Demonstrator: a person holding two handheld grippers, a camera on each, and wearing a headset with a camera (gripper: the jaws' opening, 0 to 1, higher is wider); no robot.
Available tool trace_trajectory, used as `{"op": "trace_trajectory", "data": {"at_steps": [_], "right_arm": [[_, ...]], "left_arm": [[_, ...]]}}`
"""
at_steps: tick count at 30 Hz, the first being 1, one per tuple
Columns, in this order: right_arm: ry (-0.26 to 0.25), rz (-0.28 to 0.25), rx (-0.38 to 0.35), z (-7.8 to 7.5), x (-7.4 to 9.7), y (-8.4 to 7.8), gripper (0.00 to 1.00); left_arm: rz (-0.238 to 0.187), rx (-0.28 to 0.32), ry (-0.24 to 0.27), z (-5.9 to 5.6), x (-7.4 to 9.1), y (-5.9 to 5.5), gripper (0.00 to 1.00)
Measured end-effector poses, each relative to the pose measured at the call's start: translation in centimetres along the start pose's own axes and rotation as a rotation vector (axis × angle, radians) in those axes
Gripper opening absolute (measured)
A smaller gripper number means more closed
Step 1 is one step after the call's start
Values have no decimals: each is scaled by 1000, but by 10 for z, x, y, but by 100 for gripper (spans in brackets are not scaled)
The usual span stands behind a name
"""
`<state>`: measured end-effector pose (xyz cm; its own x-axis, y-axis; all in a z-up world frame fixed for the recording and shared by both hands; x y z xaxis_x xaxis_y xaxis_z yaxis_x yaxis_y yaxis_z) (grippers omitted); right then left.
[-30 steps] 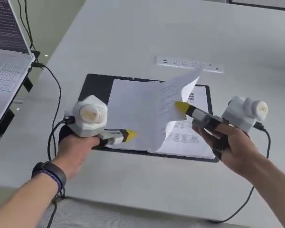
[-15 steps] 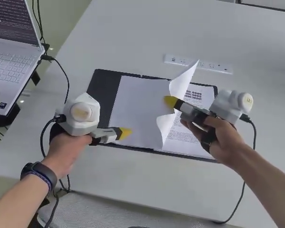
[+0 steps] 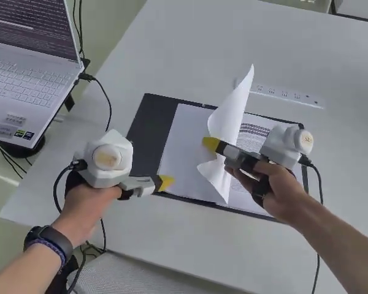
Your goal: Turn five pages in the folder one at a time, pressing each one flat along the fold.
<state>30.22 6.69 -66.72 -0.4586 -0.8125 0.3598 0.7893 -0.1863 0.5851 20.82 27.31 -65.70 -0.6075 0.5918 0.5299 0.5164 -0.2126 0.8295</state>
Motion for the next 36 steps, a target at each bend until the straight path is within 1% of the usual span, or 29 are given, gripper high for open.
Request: {"op": "trace_trajectory", "data": {"at_steps": [2,5,13,15,18,23,27,30,31,32,33,36], "right_arm": [[4,16,7,1,-5,-4,0],[7,41,9,0,-13,-7,0],[7,93,11,1,-32,-17,0],[7,115,12,0,-38,-22,0],[-3,149,9,-2,-47,-30,0],[-18,189,16,-3,-59,-42,0],[-42,231,14,-5,-65,-53,0],[-58,245,13,-16,-72,-57,0],[-68,252,10,-23,-76,-58,0],[-77,259,3,-27,-79,-59,0],[-88,262,0,-27,-79,-61,0],[-119,273,8,-36,-86,-64,0]], "left_arm": [[-10,9,7,0,5,0,79],[-13,14,13,0,9,-1,79],[-16,27,16,0,13,-2,80],[-16,29,14,0,13,-2,80],[-16,31,13,0,13,-3,80],[-14,36,9,1,11,-5,80],[-8,45,4,2,9,-10,80],[-2,56,1,2,8,-14,80],[2,57,1,3,8,-15,80],[5,57,1,3,8,-16,79],[8,60,0,3,7,-17,80],[11,64,0,5,7,-19,80]]}}
Point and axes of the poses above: the centre of the closed fingertips' face, and the gripper's own axes: x roughly backward along the fingers, z roughly to its left, y roughly out of its top, the point moved 10 cm from there along x, roughly backward along the fingers, and after that the axes turned 13 degrees about -y, right-handed, at the moved point
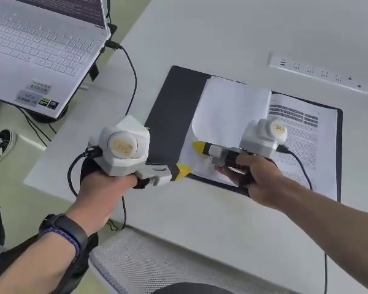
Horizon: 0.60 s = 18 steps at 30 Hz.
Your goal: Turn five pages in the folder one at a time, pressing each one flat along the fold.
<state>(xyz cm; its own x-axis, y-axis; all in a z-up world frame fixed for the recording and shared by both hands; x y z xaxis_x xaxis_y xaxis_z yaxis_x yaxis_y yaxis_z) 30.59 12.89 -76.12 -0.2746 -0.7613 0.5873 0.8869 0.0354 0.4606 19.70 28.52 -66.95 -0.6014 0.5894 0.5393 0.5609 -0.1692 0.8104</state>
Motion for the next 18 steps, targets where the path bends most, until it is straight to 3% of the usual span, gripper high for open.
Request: {"op": "trace_trajectory", "data": {"at_steps": [3,6,11,18], "right_arm": [[-35,11,9,-5,-7,-4,2],[-44,-25,2,-9,-10,-5,1],[-29,-62,-7,-6,-10,-10,6],[11,-56,6,0,-9,-10,18]], "left_arm": [[4,2,2,2,0,-1,80],[7,5,4,5,-1,-2,80],[12,13,8,8,-4,-4,79],[13,-4,-8,8,-9,0,77]]}}
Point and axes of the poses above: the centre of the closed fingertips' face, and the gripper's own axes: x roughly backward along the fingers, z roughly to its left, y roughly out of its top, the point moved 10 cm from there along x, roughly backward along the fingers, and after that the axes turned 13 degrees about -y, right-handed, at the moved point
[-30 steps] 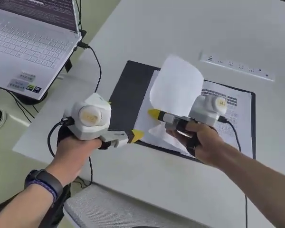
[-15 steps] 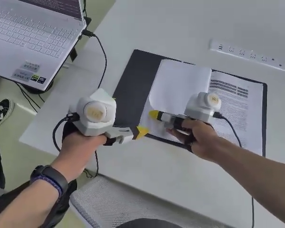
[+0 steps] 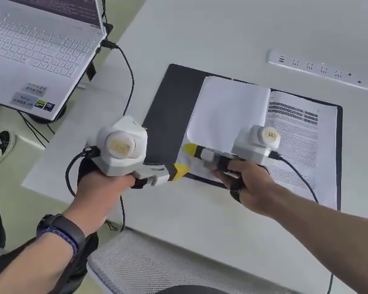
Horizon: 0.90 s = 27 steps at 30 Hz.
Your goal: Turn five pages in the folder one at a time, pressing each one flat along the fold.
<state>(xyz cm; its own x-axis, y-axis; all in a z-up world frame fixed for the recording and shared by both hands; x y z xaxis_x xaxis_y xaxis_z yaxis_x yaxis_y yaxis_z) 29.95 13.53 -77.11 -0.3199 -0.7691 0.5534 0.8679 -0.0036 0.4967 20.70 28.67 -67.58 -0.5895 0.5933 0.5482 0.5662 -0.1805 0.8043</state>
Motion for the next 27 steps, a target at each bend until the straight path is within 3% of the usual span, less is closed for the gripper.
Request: {"op": "trace_trajectory", "data": {"at_steps": [2,6,8,14,20,25,27], "right_arm": [[5,-3,4,2,1,-1,20],[53,-50,-100,7,5,4,32],[52,-56,-97,7,9,6,36],[71,-97,-91,5,25,16,35],[48,-142,-87,-5,47,28,33],[23,-169,-91,-16,60,37,31],[15,-176,-89,-13,68,37,30]], "left_arm": [[3,-2,-5,0,-2,2,77],[4,-18,-40,-3,-8,7,72],[12,-41,-62,-3,-12,10,66],[16,-64,-101,0,-25,16,54],[13,-78,-139,2,-42,22,41],[16,-78,-157,1,-52,22,28],[15,-74,-162,1,-56,20,23]]}}
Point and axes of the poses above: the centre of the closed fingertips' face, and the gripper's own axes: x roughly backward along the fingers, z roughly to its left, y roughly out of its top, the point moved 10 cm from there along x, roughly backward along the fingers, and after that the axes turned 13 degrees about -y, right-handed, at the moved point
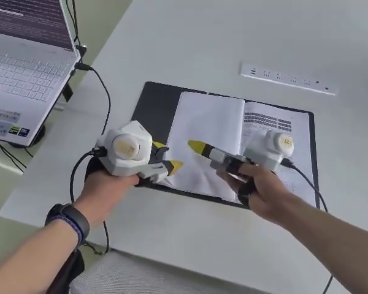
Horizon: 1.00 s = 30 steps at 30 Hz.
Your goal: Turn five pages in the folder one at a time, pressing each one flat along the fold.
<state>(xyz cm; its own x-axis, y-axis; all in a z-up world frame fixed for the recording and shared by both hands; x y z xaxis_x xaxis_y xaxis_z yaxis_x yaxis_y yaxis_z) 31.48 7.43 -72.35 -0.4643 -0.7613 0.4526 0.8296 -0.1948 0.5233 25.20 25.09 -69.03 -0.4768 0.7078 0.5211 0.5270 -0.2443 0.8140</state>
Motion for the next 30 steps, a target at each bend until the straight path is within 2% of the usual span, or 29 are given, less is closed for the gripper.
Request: {"op": "trace_trajectory", "data": {"at_steps": [6,10,12,13,14,15,18,22,30], "right_arm": [[-14,-29,1,-1,15,8,29],[-31,-45,-9,-8,22,13,29],[-37,-51,-8,-11,24,15,29],[-40,-54,-10,-12,25,16,29],[-41,-58,-11,-13,26,18,29],[-42,-62,-11,-14,27,19,29],[-50,-71,-11,-18,27,23,28],[-51,-82,-7,-20,28,29,28],[-78,-101,-5,-36,25,45,24]], "left_arm": [[49,-4,-8,3,-12,-12,11],[88,3,0,4,-17,-23,4],[166,-33,25,4,-18,-29,0],[189,-65,39,5,-20,-30,0],[236,-81,33,4,-21,-35,0],[262,-76,17,2,-23,-39,0],[262,-79,22,2,-25,-41,0],[253,-50,27,3,-23,-40,0],[243,-29,32,2,-22,-41,0]]}}
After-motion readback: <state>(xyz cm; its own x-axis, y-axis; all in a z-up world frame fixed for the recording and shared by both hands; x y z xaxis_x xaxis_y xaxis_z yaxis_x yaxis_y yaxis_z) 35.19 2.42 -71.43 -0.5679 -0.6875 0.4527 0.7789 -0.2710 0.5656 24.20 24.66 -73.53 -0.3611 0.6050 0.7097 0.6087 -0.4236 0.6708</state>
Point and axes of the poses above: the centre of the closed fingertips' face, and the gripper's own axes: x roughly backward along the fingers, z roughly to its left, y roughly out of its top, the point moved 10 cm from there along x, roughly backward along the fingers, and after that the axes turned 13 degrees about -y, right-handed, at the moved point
